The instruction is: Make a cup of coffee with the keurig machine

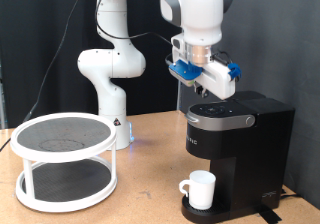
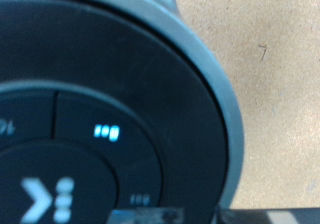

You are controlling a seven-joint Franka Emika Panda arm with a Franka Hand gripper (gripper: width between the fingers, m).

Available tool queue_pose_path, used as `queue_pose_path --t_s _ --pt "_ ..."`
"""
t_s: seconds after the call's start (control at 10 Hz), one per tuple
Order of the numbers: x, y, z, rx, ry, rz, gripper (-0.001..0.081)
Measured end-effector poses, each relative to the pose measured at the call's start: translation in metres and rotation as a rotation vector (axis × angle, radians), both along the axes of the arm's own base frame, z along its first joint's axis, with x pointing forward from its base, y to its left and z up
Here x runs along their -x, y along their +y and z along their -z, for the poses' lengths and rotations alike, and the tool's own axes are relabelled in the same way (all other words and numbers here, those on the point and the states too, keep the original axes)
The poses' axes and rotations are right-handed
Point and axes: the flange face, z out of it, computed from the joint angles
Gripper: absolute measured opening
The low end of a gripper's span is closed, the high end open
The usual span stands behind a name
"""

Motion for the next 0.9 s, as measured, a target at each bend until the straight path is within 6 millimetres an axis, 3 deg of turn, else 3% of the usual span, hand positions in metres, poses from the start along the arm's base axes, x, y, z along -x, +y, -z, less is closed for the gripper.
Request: queue_pose_path --t_s 0.3,0.9 --pt "-0.001 0.005 0.020 0.025 0.005 -0.007 0.0000" --pt "0.001 0.024 0.020 0.004 0.002 -0.029 0.0000"
